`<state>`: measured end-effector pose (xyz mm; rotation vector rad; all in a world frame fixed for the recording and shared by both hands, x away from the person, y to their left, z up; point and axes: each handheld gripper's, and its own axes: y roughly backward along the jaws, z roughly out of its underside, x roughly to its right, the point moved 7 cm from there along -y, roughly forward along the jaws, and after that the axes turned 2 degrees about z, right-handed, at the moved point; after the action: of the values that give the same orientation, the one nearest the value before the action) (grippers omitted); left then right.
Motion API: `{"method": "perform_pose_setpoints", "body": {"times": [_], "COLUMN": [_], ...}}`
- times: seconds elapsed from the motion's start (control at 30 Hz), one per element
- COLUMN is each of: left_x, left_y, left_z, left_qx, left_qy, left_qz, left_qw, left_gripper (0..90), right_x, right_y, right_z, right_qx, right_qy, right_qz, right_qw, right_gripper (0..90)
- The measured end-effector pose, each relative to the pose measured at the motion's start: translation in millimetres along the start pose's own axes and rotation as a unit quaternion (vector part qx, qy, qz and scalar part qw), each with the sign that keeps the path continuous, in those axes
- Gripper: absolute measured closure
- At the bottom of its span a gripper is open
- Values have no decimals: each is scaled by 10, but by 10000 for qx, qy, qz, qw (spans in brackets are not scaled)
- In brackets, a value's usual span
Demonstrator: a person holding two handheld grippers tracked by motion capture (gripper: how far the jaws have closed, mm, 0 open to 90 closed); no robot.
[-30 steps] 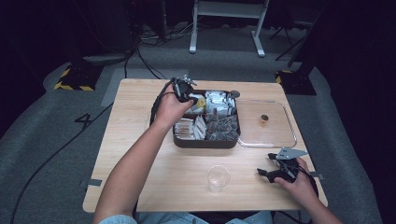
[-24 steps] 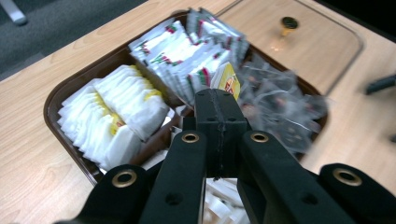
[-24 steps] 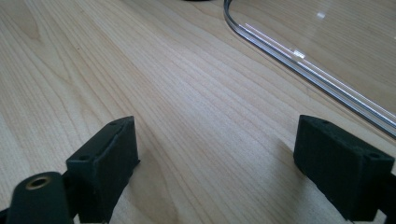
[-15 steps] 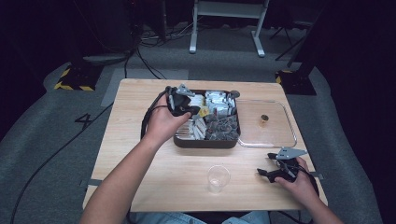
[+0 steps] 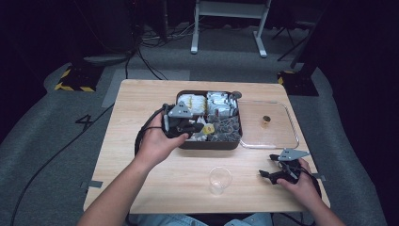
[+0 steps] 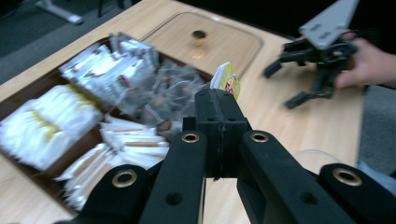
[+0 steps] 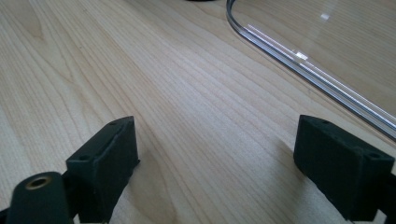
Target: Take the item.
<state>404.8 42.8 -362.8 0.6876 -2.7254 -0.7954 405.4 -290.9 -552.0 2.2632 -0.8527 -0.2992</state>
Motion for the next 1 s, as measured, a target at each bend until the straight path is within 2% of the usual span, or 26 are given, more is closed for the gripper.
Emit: {"method": "perform_pose_setpoints", "body": {"times": [0.1, 0.13, 0.2, 0.23, 0.3, 0.37, 0.4, 0.47, 0.63, 0.7, 0.8, 1.0], "left_x": [175, 175, 260, 328, 381, 495, 495, 586, 668, 718, 749, 793], "left_y": [36, 36, 37, 33, 32, 12, 12, -33, -91, -126, -167, -236], "left_z": [45, 45, 73, 98, 112, 147, 147, 191, 249, 301, 372, 452], "left_qx": [211, 211, 265, 289, 321, 322, 322, 295, 286, 306, 295, 209], "left_qy": [-109, -109, -140, -224, -258, -348, -348, -374, -433, -478, -460, -471], "left_qz": [146, 146, 207, 205, 233, 363, 363, 485, 597, 783, 875, 933], "left_qw": [9996, 9996, 9993, 9991, 9989, 9982, 9982, 9977, 9969, 9953, 9947, 9943], "left_gripper": [900, 900, 900, 900, 900, 900, 900, 900, 900, 900, 900, 900], "right_x": [1, 1, 1, 1, 0, 1, 1, 0, 0, 1, 1, 1], "right_y": [0, 0, 0, 0, 0, 0, 0, 0, 0, 0, 0, 0], "right_z": [-1, -1, -1, -1, 0, 0, 0, 0, 0, -1, 0, 0], "right_qx": [4, 4, 4, 4, 1, 3, 3, 0, 1, 4, 4, 3], "right_qy": [7, 7, 7, 6, 1, 5, 5, -1, 1, 6, 5, 4], "right_qz": [4, 4, 5, 5, 1, 4, 4, 1, 1, 4, 4, 4], "right_qw": [10000, 10000, 10000, 10000, 10000, 10000, 10000, 10000, 10000, 10000, 10000, 10000], "right_gripper": [137, 137, 137, 137, 137, 137, 137, 137, 137, 137, 137, 137]}}
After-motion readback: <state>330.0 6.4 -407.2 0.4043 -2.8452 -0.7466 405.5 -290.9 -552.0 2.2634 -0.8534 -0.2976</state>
